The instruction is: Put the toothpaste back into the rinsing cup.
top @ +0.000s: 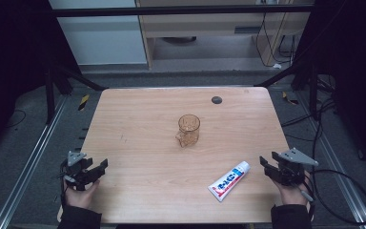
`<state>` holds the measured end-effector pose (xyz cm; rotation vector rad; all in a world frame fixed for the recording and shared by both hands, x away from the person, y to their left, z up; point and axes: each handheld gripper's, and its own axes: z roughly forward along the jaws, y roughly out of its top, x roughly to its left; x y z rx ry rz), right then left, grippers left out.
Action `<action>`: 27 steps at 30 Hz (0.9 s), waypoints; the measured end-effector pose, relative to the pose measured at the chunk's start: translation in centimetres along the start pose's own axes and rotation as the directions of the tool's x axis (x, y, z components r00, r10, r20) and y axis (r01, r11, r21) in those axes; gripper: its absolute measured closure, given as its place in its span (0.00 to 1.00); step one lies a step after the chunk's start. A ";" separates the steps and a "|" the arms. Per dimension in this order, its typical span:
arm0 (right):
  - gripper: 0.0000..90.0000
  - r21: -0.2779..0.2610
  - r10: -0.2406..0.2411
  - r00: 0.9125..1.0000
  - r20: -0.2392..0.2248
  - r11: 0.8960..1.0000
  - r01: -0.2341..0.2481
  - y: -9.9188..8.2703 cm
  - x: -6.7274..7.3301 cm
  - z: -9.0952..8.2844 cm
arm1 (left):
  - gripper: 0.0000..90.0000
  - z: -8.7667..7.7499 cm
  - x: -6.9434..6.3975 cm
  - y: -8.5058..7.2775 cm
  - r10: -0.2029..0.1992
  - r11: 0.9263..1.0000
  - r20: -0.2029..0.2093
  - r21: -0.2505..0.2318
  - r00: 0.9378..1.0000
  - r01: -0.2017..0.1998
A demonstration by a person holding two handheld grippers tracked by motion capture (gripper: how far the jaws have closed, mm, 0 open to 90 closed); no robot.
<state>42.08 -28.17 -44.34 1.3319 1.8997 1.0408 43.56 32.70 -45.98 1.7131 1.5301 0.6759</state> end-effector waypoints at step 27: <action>0.93 0.122 -0.130 0.954 -0.270 0.978 0.168 0.8 5.2 -0.7 | 0.47 0.1 -0.9 -0.2 0.061 0.998 -0.002 0.027 0.998 -0.061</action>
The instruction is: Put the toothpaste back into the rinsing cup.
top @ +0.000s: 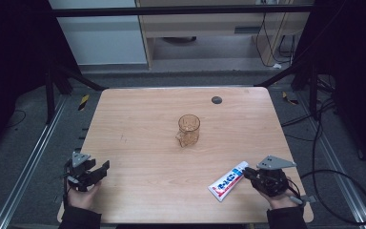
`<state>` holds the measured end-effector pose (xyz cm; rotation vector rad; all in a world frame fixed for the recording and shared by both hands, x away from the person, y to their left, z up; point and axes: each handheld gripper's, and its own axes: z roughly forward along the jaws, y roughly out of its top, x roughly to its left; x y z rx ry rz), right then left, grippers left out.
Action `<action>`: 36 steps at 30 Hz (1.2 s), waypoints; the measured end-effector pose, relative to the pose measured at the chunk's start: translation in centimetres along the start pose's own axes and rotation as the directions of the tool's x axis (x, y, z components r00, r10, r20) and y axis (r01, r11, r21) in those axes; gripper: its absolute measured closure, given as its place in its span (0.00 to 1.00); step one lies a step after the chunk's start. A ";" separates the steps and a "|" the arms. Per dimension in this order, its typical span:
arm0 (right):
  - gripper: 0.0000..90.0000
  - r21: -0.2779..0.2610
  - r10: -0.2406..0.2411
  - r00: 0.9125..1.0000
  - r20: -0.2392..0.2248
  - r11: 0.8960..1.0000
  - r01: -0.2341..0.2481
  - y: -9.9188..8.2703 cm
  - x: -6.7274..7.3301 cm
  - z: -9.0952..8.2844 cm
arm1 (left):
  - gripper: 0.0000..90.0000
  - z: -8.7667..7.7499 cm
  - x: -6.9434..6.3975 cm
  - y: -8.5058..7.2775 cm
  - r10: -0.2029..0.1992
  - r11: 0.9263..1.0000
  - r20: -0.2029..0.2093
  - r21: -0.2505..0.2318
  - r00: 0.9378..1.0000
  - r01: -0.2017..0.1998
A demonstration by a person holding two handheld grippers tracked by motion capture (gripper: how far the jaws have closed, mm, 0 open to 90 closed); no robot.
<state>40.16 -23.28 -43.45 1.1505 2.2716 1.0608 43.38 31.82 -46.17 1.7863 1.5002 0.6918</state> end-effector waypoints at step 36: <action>1.00 0.157 -0.086 0.981 -0.171 0.981 0.114 -1.5 3.0 3.7 | 0.43 0.3 -0.9 0.0 0.039 0.999 -0.003 0.019 0.999 -0.039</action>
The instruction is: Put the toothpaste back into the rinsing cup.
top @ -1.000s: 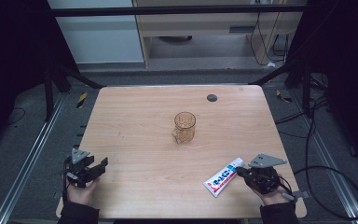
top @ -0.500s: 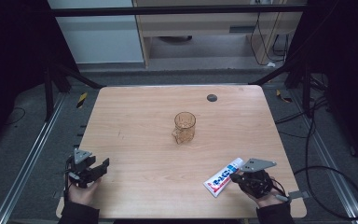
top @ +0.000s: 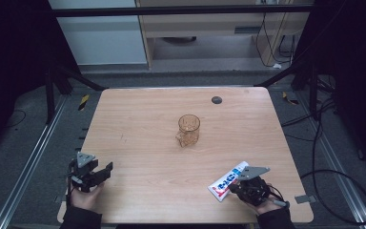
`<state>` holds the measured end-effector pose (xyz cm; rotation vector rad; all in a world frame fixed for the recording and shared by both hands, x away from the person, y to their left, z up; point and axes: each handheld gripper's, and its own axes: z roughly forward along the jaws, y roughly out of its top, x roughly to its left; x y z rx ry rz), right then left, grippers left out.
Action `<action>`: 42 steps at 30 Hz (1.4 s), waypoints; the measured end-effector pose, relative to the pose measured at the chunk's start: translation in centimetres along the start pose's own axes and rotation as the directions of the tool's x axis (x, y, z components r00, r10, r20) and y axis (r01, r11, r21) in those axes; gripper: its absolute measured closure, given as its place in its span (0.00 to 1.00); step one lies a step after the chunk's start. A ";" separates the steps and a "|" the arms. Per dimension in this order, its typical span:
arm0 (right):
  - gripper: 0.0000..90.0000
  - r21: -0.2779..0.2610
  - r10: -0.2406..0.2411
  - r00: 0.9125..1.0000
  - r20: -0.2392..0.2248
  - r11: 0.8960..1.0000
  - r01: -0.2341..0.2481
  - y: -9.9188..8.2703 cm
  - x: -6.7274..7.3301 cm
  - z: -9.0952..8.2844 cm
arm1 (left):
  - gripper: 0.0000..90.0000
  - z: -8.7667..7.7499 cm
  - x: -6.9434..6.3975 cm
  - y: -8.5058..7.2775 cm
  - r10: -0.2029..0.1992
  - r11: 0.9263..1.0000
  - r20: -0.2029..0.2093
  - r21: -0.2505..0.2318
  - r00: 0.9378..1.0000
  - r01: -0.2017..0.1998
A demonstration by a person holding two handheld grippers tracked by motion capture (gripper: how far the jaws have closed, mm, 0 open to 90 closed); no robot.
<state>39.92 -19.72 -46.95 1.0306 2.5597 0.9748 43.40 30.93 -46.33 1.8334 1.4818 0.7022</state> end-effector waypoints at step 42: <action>1.00 -0.051 -0.003 0.999 0.047 0.999 0.005 2.2 -0.3 2.5 | 0.43 0.2 -0.1 0.0 0.003 1.000 -0.002 0.005 1.000 -0.003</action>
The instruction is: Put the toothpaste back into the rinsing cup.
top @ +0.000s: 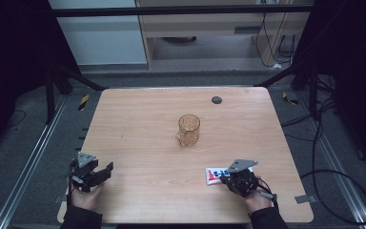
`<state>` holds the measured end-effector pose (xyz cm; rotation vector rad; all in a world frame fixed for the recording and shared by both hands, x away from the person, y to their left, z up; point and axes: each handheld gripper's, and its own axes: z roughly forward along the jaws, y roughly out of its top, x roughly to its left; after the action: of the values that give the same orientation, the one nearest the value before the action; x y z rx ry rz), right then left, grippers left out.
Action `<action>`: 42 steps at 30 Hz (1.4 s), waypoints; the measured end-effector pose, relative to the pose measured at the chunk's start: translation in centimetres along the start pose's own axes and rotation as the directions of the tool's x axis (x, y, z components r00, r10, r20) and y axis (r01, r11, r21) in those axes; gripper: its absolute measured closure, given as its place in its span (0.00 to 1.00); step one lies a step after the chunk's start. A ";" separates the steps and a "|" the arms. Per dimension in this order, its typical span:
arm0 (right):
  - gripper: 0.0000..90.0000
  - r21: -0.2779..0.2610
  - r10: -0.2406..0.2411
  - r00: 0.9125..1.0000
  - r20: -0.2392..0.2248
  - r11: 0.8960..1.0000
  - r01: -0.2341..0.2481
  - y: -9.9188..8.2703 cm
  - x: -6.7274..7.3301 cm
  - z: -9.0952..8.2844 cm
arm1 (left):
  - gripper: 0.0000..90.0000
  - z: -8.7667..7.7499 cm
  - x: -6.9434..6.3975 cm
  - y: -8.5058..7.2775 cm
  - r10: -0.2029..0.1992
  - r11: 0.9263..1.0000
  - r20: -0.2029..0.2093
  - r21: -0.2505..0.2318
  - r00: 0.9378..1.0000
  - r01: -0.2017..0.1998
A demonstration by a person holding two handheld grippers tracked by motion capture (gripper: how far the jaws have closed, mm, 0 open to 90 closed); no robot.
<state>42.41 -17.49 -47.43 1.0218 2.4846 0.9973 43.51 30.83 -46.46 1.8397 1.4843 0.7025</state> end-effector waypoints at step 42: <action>1.00 0.002 0.166 0.962 0.218 0.985 -0.171 -2.1 -6.2 -2.8 | 0.41 -0.1 0.0 0.0 0.004 1.000 -0.002 -0.005 1.000 -0.004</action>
<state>44.40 -24.26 -46.85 1.2931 2.2646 0.8560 43.47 30.83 -46.38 1.8390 1.4794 0.7087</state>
